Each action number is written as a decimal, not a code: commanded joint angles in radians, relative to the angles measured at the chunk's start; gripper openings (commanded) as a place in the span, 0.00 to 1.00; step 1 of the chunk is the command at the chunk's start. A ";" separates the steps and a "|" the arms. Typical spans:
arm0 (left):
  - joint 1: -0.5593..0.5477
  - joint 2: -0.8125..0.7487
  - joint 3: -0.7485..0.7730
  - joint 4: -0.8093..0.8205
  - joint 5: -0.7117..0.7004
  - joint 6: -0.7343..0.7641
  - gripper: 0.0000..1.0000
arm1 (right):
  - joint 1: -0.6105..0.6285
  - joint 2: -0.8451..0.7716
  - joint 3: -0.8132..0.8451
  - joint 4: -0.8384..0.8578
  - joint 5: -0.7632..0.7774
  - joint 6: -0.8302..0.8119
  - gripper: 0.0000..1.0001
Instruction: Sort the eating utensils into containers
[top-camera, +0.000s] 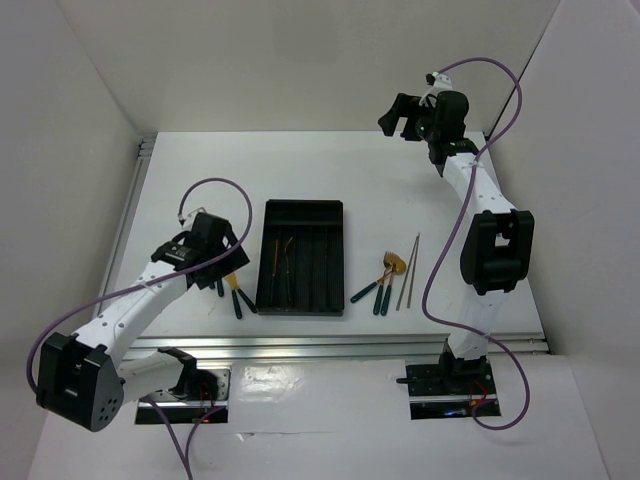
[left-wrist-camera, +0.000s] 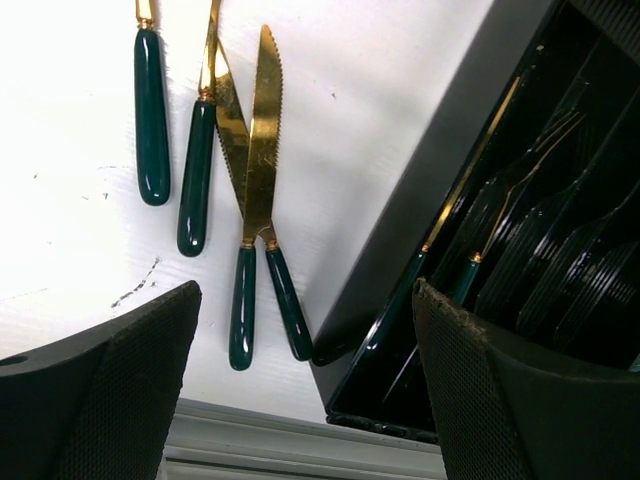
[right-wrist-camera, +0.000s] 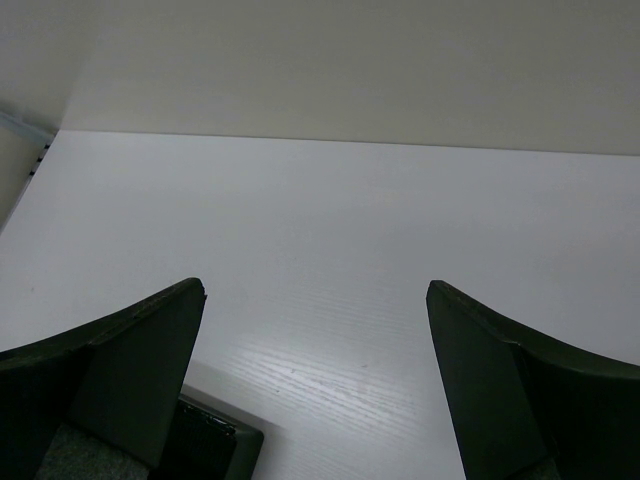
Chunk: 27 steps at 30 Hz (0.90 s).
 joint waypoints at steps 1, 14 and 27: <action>0.022 0.002 -0.019 0.036 0.028 0.020 0.91 | -0.006 -0.034 0.039 0.024 -0.011 0.001 1.00; 0.122 0.082 -0.100 0.066 0.027 0.007 0.78 | -0.006 -0.014 0.059 0.009 -0.008 0.001 1.00; 0.275 0.142 -0.053 0.067 -0.007 0.082 0.60 | -0.006 -0.005 0.068 0.009 -0.008 0.001 1.00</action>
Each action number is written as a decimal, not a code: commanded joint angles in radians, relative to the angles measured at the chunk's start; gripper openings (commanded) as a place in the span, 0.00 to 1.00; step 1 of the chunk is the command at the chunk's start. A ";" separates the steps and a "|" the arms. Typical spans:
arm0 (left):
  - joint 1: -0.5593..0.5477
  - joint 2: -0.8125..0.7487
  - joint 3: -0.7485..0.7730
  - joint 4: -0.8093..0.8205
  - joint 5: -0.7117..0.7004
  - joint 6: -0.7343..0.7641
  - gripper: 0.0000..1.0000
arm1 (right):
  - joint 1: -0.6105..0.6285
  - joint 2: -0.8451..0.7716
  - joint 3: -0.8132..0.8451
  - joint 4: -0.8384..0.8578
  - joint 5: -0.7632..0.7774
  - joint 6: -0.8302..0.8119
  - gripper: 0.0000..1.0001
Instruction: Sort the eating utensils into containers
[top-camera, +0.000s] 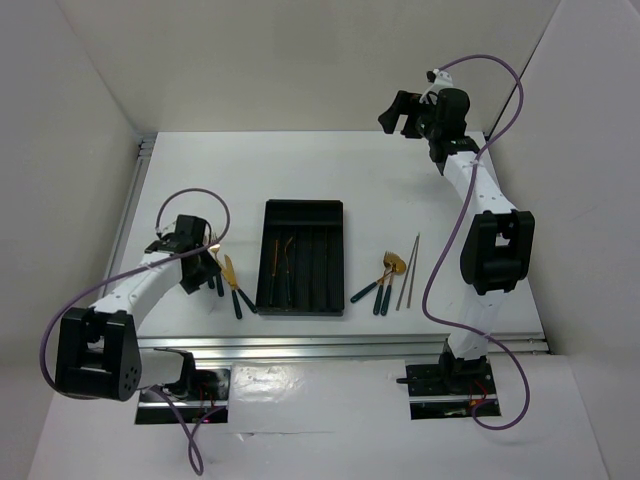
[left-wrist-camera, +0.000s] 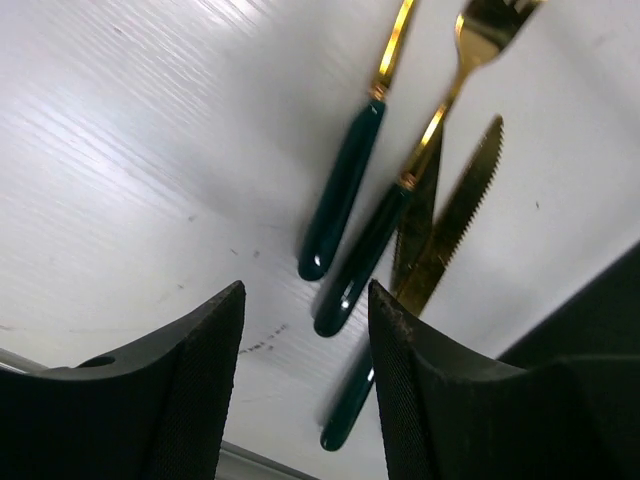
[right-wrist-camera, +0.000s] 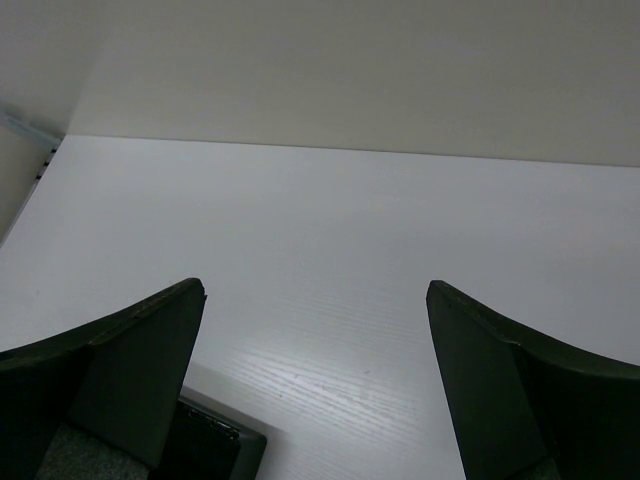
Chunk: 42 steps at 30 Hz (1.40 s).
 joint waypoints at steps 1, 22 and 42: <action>0.052 0.004 0.033 0.016 0.009 0.060 0.59 | -0.005 -0.006 0.047 0.017 -0.003 0.001 1.00; 0.078 0.125 0.054 0.081 0.008 0.094 0.54 | -0.005 0.022 0.074 -0.003 0.006 0.001 1.00; 0.078 0.283 0.114 0.072 -0.012 0.103 0.43 | -0.005 0.022 0.074 -0.003 0.025 0.001 1.00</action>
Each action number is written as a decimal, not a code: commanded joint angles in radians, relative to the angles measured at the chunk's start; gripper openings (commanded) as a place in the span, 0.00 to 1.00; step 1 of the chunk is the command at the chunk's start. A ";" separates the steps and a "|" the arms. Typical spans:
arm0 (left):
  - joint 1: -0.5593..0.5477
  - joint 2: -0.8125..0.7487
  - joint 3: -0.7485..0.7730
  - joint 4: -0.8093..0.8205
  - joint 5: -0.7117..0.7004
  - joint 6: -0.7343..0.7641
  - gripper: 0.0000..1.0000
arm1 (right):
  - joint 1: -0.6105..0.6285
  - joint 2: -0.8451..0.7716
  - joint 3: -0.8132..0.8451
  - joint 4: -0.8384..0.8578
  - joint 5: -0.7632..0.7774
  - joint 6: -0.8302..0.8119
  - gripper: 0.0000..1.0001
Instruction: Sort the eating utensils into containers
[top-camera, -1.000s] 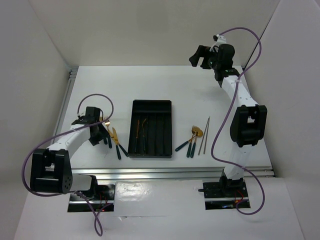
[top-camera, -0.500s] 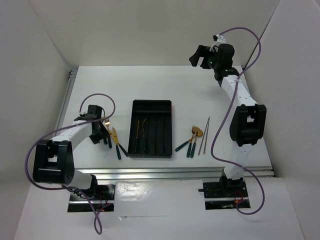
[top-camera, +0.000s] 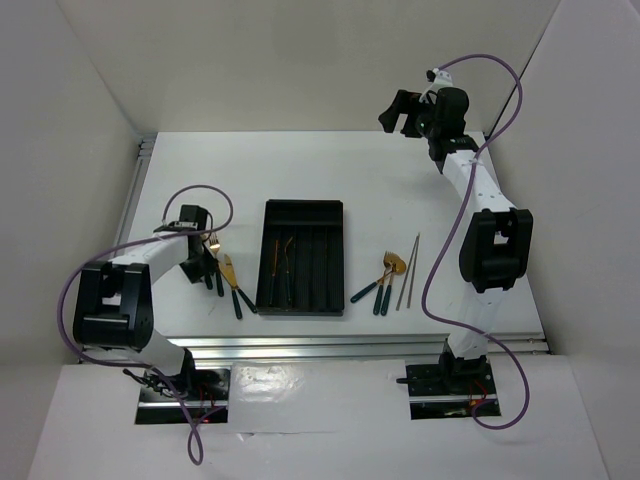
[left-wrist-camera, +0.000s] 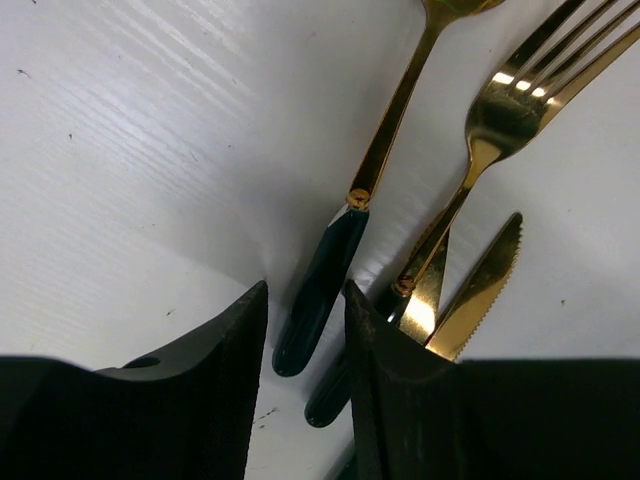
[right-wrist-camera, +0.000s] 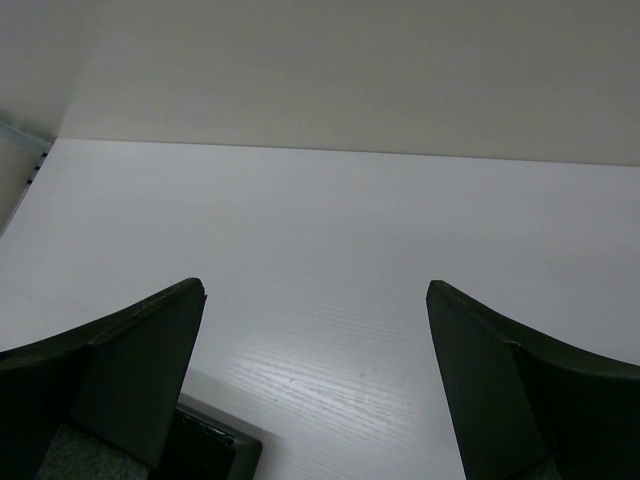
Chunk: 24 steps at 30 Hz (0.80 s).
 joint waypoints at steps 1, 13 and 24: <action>0.004 0.037 0.020 -0.001 -0.018 0.010 0.43 | -0.005 0.001 0.049 0.008 0.010 0.001 1.00; -0.005 0.077 0.020 -0.012 -0.040 0.001 0.00 | -0.005 0.011 0.059 -0.001 0.028 0.001 1.00; -0.112 -0.189 0.121 -0.168 -0.069 0.088 0.00 | -0.005 -0.008 0.048 -0.001 0.029 0.010 1.00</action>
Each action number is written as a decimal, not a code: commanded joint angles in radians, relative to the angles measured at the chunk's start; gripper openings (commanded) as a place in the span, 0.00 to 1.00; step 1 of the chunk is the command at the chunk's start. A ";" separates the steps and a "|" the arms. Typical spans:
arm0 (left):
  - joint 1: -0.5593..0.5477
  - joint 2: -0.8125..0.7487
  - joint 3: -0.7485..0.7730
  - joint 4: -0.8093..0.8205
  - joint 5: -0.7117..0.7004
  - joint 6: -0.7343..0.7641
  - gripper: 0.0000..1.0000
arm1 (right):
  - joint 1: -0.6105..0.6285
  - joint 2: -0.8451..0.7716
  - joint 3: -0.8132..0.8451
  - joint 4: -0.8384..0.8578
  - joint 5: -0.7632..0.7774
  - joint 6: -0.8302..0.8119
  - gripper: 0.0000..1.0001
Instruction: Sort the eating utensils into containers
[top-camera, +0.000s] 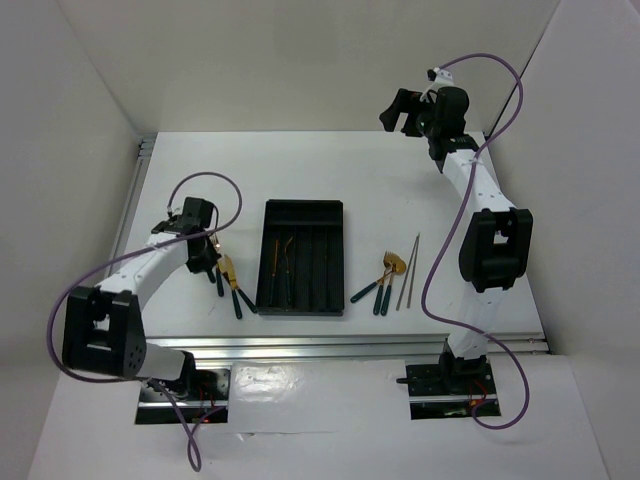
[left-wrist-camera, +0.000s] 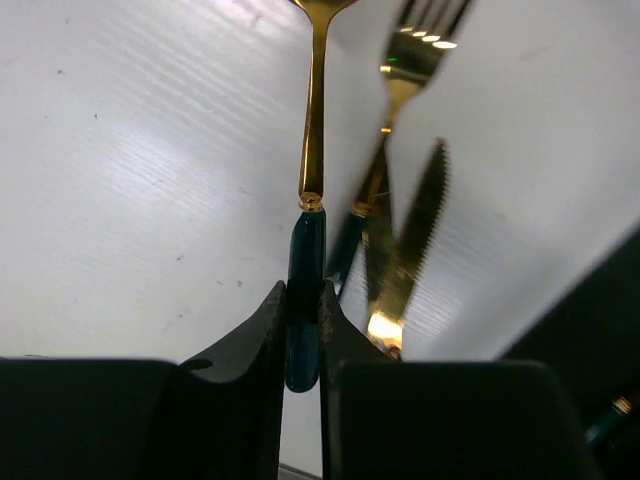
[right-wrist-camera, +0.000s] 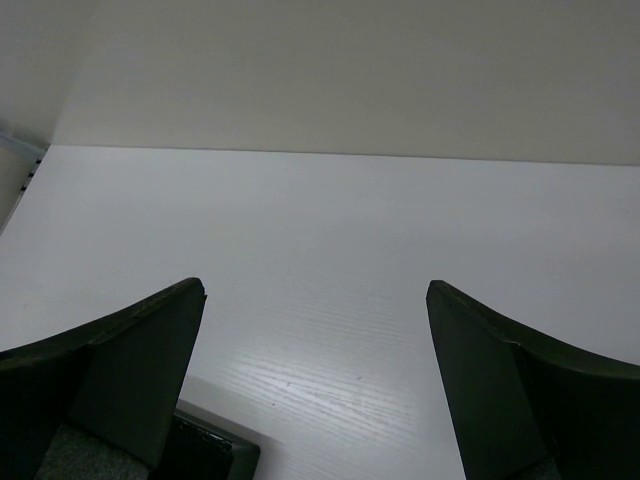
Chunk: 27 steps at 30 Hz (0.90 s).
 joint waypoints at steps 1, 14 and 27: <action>-0.046 -0.107 0.067 -0.060 -0.018 0.057 0.00 | -0.005 -0.012 0.039 0.002 0.010 0.006 1.00; -0.277 -0.296 0.035 0.192 0.424 0.169 0.00 | -0.005 -0.060 0.008 -0.007 0.122 0.034 1.00; -0.471 -0.117 0.033 0.377 0.349 0.019 0.00 | -0.014 -0.069 -0.001 -0.007 0.162 0.043 1.00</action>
